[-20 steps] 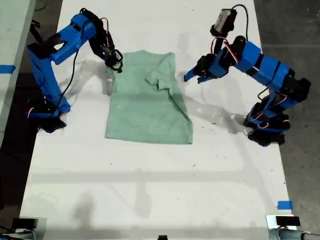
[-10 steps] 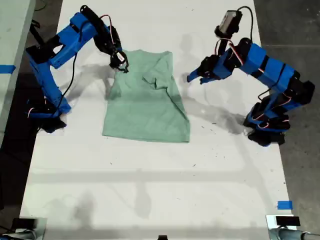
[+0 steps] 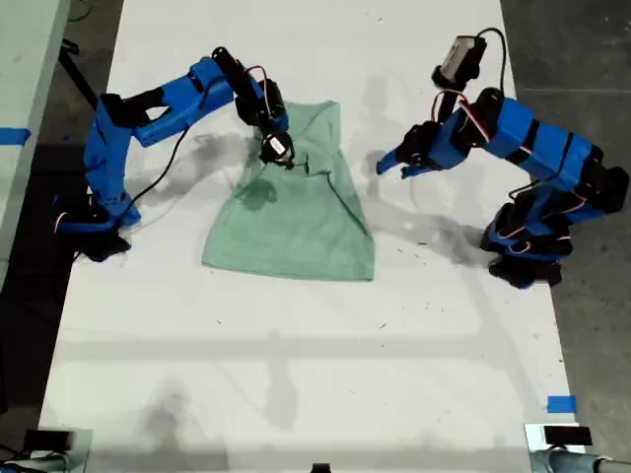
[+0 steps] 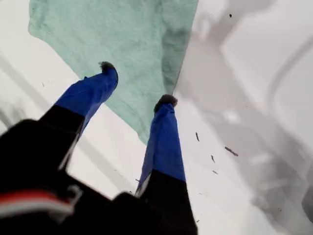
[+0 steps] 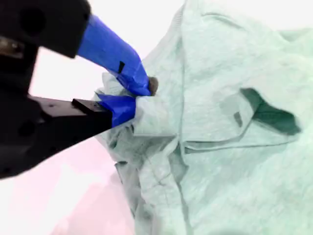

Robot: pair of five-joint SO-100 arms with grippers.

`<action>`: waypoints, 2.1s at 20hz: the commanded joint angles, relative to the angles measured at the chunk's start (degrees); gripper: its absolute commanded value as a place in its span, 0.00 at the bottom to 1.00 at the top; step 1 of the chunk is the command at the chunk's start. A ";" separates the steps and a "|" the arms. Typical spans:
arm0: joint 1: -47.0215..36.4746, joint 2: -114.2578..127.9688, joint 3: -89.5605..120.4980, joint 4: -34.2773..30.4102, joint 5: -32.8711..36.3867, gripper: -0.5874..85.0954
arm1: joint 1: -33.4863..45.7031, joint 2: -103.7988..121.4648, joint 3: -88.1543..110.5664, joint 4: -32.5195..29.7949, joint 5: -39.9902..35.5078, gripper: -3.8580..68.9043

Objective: Fold t-shirt

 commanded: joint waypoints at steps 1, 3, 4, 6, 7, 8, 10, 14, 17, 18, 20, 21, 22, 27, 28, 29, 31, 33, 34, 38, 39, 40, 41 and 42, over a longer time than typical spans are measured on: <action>1.67 -1.67 -5.63 -3.78 -0.88 0.02 | -1.14 3.08 -0.26 -1.85 0.97 0.34; 2.11 -2.64 -6.77 -3.96 -0.09 0.22 | -1.49 3.16 0.26 -1.85 1.41 0.34; 2.29 -2.20 -6.77 -2.99 0.97 0.23 | -1.49 3.43 0.70 -2.11 1.58 0.34; 2.64 0.62 -7.21 0.70 3.43 0.27 | -1.49 4.04 2.02 -2.99 1.67 0.34; 2.90 3.43 -7.21 3.08 4.39 0.28 | -1.49 4.13 2.29 -3.34 1.67 0.34; 3.16 6.59 -7.21 5.45 5.71 0.31 | -1.49 4.13 2.46 -3.60 1.67 0.33; 3.60 13.62 -7.12 10.55 8.35 0.31 | -1.41 4.31 2.72 -3.60 1.67 0.33; 5.19 27.33 -6.42 25.49 9.76 0.31 | -1.14 8.53 5.19 -4.22 2.29 0.32; 9.84 36.74 -1.49 33.57 9.58 0.30 | -1.49 10.28 6.59 -4.66 0.00 0.27; 12.57 39.20 0.79 35.60 8.79 0.29 | -2.20 9.76 6.59 -4.48 -0.62 0.32; 18.90 43.95 6.77 36.47 5.98 0.29 | -4.13 7.47 6.68 -4.04 -1.76 0.47; 21.71 45.18 8.96 36.47 4.75 0.29 | -5.10 5.63 6.77 -4.13 -2.29 0.50; 23.99 45.79 10.81 36.47 3.25 0.29 | -6.15 3.52 6.94 -5.01 -2.81 0.52; 32.26 46.05 17.40 33.75 -0.26 0.29 | -11.16 -7.47 7.47 -11.25 -5.19 0.55; 33.22 47.20 20.13 32.08 -0.53 0.29 | -11.87 -9.14 7.91 -12.39 -5.36 0.55; 34.01 48.96 23.38 30.23 -1.32 0.30 | -12.57 -10.55 8.70 -13.89 -5.36 0.55; 35.24 53.44 30.23 26.02 -2.90 0.30 | -13.89 -13.01 9.93 -16.08 -5.45 0.55; 35.42 57.74 36.12 23.55 -4.22 0.29 | -15.38 -15.12 11.34 -18.37 -5.36 0.55; 35.42 59.50 38.32 22.85 -4.75 0.29 | -15.82 -16.08 12.13 -19.34 -5.36 0.55; 35.33 64.95 45.26 20.13 -5.98 0.29 | -16.52 -18.46 15.38 -23.47 -5.27 0.55; 35.33 65.30 46.14 19.78 -6.33 0.29 | -16.52 -19.16 16.17 -24.52 -5.19 0.55; 35.51 65.39 46.67 19.42 -6.50 0.29 | -16.44 -20.04 16.87 -25.49 -5.19 0.54; 35.68 65.39 47.20 19.07 -6.77 0.28 | -16.17 -21.01 17.58 -26.63 -5.10 0.53; 35.86 65.39 47.46 18.81 -6.86 0.28 | -15.73 -22.06 18.19 -27.60 -5.01 0.51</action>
